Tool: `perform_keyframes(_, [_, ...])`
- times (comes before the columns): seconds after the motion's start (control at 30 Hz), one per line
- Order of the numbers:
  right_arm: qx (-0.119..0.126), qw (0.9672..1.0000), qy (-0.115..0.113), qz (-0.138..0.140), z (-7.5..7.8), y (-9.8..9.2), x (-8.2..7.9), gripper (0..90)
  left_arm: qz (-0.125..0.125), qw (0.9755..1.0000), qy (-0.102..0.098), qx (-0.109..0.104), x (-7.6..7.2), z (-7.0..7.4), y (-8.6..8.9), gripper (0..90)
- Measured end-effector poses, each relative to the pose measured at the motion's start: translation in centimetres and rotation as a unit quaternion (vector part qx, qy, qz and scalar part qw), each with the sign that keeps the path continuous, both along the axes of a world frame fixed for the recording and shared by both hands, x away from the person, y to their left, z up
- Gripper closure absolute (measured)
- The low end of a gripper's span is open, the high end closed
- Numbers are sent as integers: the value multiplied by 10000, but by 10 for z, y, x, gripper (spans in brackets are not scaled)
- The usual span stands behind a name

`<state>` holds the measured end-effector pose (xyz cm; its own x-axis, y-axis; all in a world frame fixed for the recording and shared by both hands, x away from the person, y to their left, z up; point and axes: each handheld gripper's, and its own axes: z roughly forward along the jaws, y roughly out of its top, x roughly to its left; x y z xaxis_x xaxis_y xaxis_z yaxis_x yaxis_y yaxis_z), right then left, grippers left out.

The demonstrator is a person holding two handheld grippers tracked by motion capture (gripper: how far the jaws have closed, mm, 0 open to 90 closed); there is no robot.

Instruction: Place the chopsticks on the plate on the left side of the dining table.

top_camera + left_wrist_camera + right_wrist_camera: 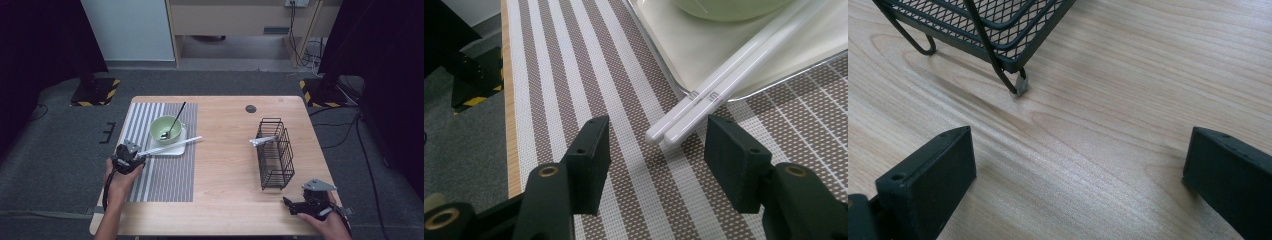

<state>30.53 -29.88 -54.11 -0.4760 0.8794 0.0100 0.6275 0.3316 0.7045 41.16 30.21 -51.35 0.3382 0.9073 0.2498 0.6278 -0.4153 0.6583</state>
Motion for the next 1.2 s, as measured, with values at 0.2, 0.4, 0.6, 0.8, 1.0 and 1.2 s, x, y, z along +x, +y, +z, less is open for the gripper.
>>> perform_keyframes(0.2, [-1, 10000, 3, 0, 0, 0, 0, 5, 9, 10000, 40, 34, 5, -1, 2, 434])
perform_keyframes(0.4, [0, 10000, -2, -2, 0, 0, 0, 5, -50, 10000, -38, 63, 3, 2, 2, 442])
perform_keyframes(0.6, [-8, 10000, -1, 8, 0, 0, 0, 5, -11, 9999, 11, 129, 7, 4, 4, 444])
perform_keyframes(0.8, [0, 10000, -1, -2, 0, 0, 0, 5, -27, 9998, 7, 215, 12, 8, 1, 443])
perform_keyframes(1.0, [0, 10000, -3, -2, 0, 0, 0, 5, -23, 9997, 20, 248, 13, 7, 0, 438])
perform_keyframes(1.2, [-5, 10000, -1, 4, 0, 0, 0, 5, 27, 9997, 6, 228, 17, 5, 2, 438])
